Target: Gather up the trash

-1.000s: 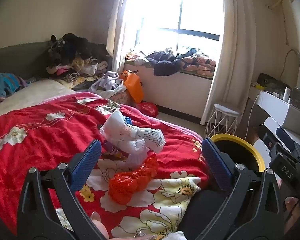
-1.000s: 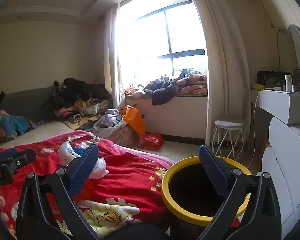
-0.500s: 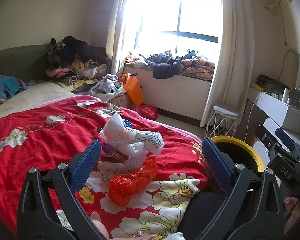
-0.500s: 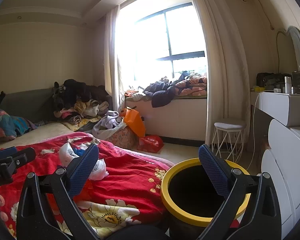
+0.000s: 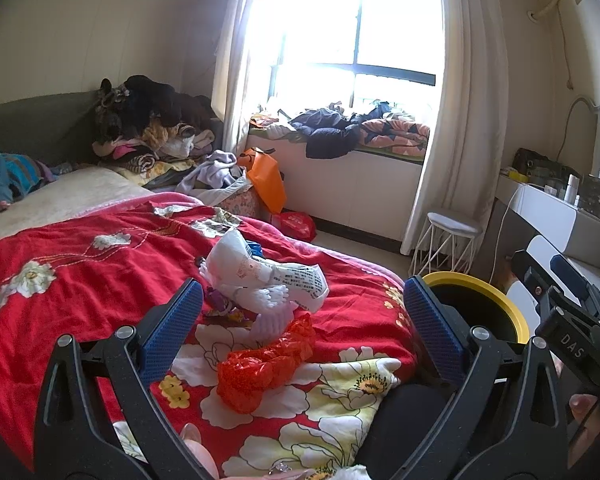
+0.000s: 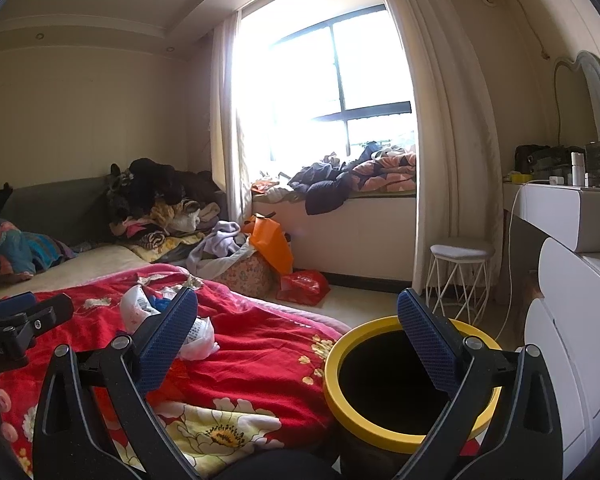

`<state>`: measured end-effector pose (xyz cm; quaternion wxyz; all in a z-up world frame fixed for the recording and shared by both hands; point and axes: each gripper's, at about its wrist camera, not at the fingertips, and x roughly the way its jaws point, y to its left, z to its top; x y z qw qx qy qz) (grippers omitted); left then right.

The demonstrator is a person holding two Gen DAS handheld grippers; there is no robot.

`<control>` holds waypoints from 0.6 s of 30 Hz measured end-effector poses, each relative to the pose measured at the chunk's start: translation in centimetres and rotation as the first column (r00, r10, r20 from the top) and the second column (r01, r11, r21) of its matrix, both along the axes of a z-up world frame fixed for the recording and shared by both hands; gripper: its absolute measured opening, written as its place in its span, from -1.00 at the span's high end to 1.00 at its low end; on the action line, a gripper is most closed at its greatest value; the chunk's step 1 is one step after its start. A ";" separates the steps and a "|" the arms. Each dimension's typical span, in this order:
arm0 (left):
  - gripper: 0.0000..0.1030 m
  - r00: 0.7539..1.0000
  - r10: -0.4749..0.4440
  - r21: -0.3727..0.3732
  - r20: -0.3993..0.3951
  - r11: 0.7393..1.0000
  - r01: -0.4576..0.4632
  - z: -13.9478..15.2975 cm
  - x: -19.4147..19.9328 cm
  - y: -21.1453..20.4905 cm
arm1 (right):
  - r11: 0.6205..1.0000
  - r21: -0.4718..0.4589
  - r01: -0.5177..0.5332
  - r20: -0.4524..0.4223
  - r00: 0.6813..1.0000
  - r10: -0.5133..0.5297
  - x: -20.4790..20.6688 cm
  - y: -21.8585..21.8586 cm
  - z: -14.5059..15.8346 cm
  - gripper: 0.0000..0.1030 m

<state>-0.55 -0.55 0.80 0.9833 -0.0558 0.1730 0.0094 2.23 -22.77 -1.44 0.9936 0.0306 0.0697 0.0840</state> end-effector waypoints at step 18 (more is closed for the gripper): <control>-0.80 1.000 -0.001 0.001 -0.001 1.000 0.001 -0.1 0.0 0.0 | 1.000 -0.002 0.000 -0.005 1.000 0.000 0.0 0.6 -0.2 -0.88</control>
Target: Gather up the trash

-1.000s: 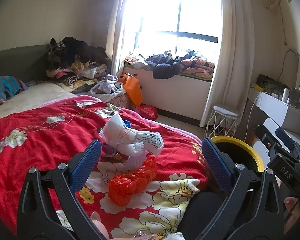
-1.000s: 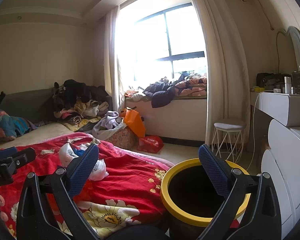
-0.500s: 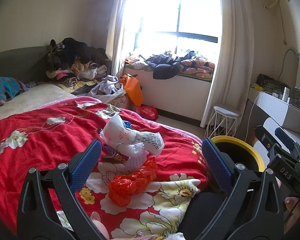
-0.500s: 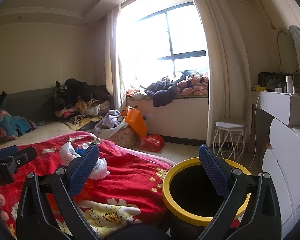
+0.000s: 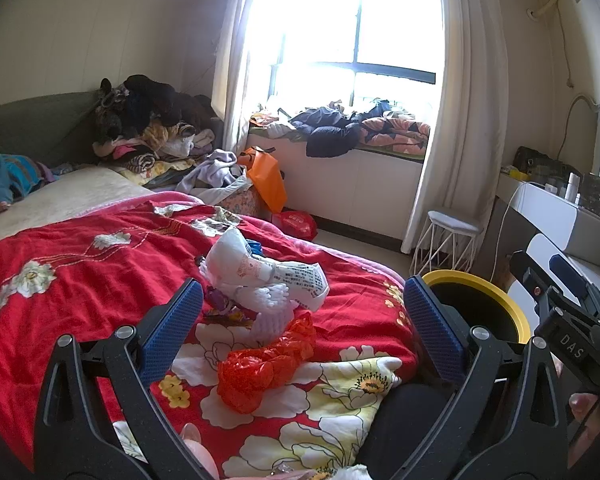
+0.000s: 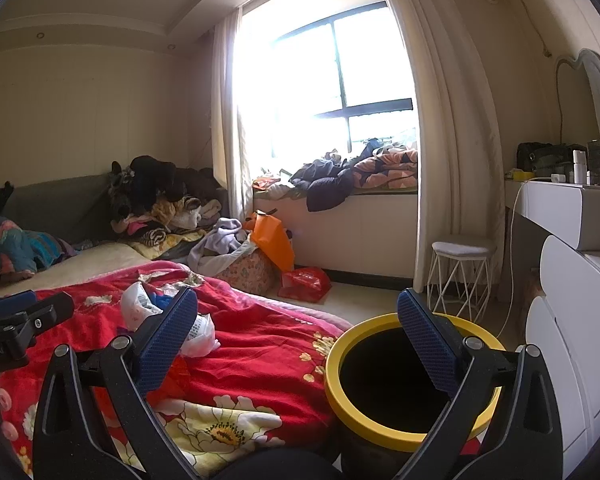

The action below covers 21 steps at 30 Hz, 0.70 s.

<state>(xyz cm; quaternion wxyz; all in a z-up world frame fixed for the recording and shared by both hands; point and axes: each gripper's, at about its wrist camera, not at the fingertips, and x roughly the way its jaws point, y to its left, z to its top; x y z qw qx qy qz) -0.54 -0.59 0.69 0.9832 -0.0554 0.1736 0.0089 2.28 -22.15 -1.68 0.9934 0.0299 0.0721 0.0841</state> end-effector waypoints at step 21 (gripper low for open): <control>-0.80 1.000 0.014 -0.014 0.006 1.000 -0.014 -0.6 0.7 0.7 | 0.996 0.000 -0.086 -0.041 0.995 0.086 2.0 1.7 -0.9 -0.88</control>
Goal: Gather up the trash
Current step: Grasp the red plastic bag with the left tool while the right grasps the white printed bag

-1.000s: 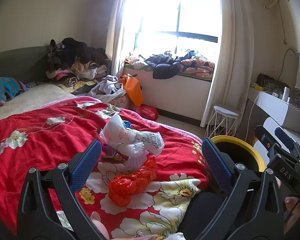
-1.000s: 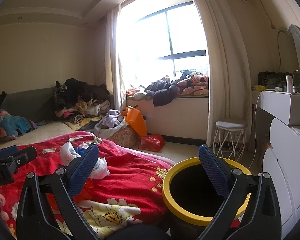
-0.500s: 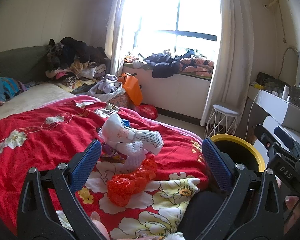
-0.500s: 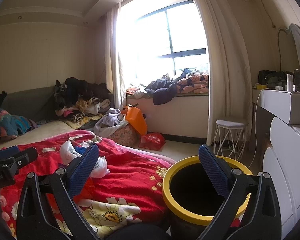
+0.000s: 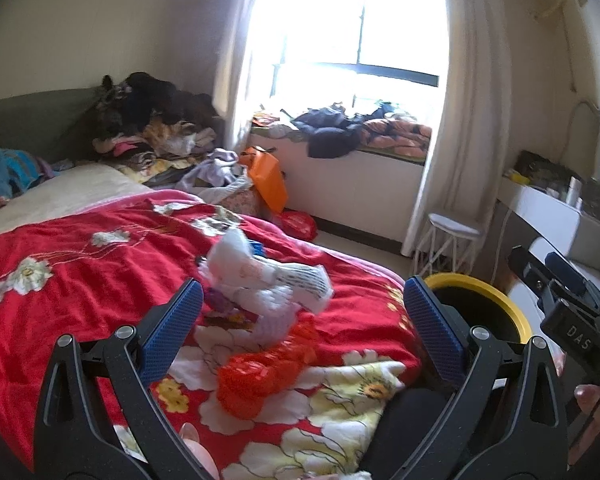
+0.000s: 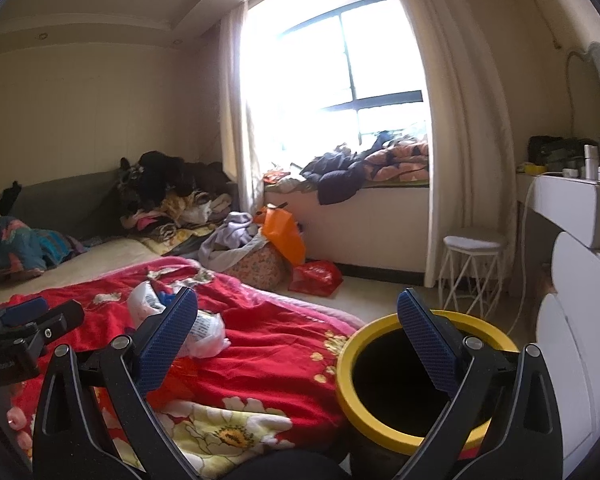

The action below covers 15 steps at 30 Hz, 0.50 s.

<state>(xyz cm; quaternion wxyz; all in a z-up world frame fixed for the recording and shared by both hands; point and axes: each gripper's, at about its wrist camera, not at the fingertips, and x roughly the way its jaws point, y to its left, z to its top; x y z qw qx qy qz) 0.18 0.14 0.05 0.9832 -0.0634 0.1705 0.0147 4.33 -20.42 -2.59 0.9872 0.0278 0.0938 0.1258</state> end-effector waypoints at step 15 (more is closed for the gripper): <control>-0.80 0.979 0.202 -0.072 -0.015 0.977 -0.202 -0.2 0.2 7.8 | 0.976 0.002 -0.218 -0.123 0.969 0.216 5.3 7.9 1.6 -0.88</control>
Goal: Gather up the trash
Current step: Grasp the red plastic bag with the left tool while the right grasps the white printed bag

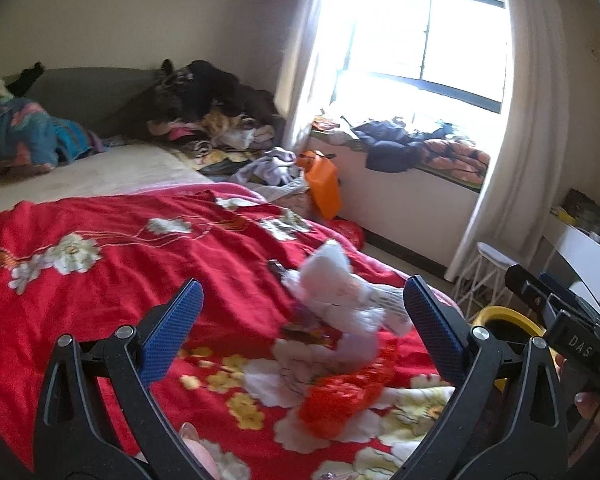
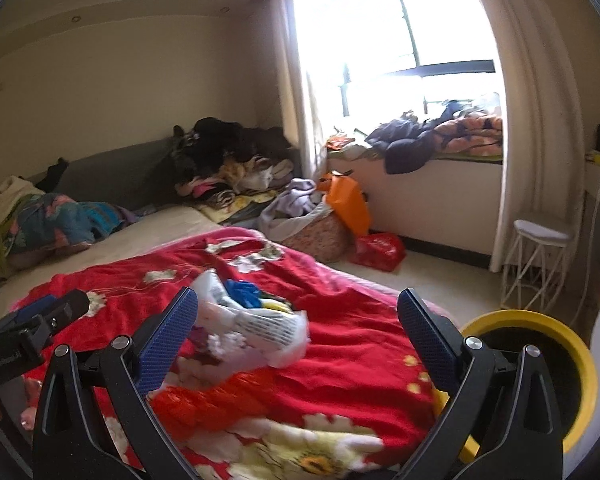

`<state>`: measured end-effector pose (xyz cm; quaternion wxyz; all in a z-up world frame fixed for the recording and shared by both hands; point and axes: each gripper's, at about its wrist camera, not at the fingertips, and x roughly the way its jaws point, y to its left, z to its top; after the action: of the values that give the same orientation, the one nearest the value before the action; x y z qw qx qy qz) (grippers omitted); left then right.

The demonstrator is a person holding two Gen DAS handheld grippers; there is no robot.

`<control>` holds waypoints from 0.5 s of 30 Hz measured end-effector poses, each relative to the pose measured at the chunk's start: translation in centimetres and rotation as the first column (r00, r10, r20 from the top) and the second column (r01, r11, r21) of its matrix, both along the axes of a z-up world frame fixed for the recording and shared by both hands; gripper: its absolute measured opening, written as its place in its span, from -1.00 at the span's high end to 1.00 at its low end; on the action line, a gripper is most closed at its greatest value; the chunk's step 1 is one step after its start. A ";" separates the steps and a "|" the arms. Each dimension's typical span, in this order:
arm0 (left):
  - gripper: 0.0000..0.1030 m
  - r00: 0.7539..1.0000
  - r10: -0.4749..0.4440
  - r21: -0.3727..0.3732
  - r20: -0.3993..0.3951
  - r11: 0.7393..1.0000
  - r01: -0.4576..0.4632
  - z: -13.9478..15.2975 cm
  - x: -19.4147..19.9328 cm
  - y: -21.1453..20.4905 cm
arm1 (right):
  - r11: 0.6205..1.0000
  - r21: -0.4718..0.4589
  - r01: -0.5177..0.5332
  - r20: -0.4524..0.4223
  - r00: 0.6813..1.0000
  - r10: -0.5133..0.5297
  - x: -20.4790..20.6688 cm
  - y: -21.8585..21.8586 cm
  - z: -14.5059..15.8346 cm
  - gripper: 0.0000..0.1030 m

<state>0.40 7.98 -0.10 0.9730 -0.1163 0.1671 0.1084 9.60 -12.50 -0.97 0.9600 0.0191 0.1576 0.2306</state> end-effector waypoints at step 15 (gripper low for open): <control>-0.80 0.982 -0.137 -0.075 -0.130 0.989 0.128 -4.8 1.7 3.5 | 0.999 -0.028 -0.039 -0.241 0.970 0.031 8.6 3.6 -3.1 -0.88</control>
<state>2.14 11.53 -4.89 0.9602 -0.1295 0.2432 0.0456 18.15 -8.89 -4.11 0.9298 0.0284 0.2769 0.2409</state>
